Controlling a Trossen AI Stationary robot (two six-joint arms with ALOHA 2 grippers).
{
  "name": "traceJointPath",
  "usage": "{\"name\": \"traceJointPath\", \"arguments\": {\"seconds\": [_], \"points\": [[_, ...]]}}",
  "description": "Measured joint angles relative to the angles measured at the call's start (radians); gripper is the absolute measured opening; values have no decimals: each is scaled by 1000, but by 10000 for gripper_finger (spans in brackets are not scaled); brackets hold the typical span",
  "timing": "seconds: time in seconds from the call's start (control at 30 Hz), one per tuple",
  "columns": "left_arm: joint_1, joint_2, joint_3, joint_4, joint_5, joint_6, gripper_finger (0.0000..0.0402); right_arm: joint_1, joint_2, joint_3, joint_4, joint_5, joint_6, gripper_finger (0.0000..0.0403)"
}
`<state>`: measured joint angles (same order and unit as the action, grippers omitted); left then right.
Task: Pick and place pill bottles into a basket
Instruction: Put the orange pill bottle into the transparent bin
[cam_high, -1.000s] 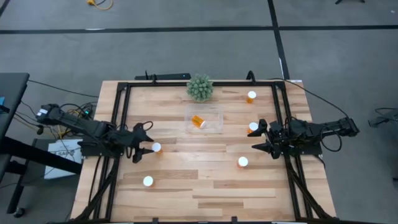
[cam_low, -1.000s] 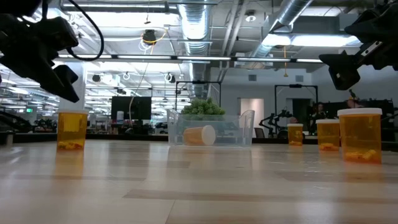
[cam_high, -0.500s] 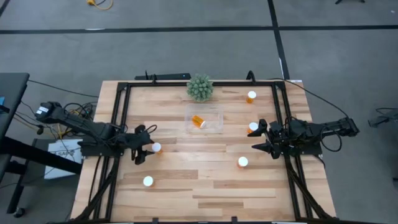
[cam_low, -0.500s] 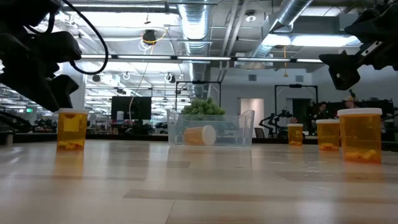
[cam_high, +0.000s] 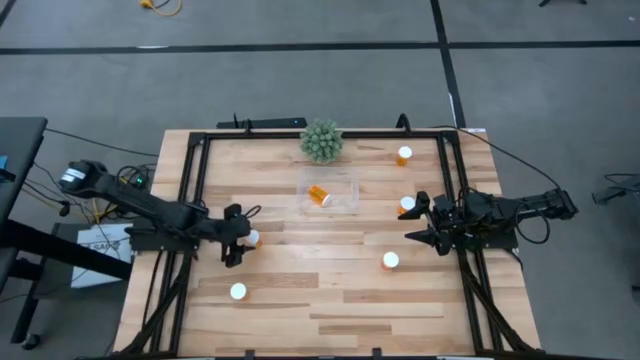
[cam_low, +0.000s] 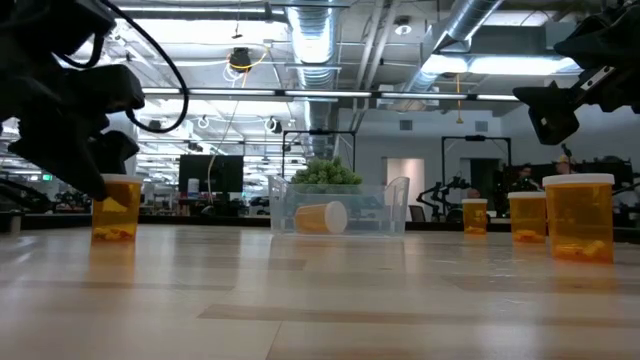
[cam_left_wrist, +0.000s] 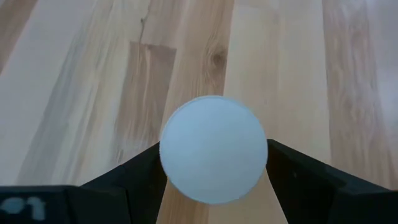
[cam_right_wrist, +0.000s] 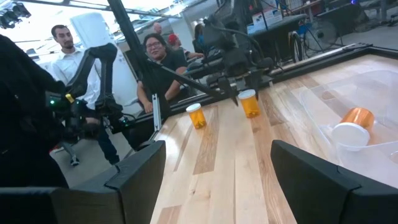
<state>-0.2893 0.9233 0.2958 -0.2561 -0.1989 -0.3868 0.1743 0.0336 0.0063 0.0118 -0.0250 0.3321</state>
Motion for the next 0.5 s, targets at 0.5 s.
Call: {"name": "traceJointPath", "arguments": {"seconds": [0.5], "points": [[0, 58, 0, 95, -75, -17, 193, 0, 0, 0, 0, 0, 0, 286]]}}
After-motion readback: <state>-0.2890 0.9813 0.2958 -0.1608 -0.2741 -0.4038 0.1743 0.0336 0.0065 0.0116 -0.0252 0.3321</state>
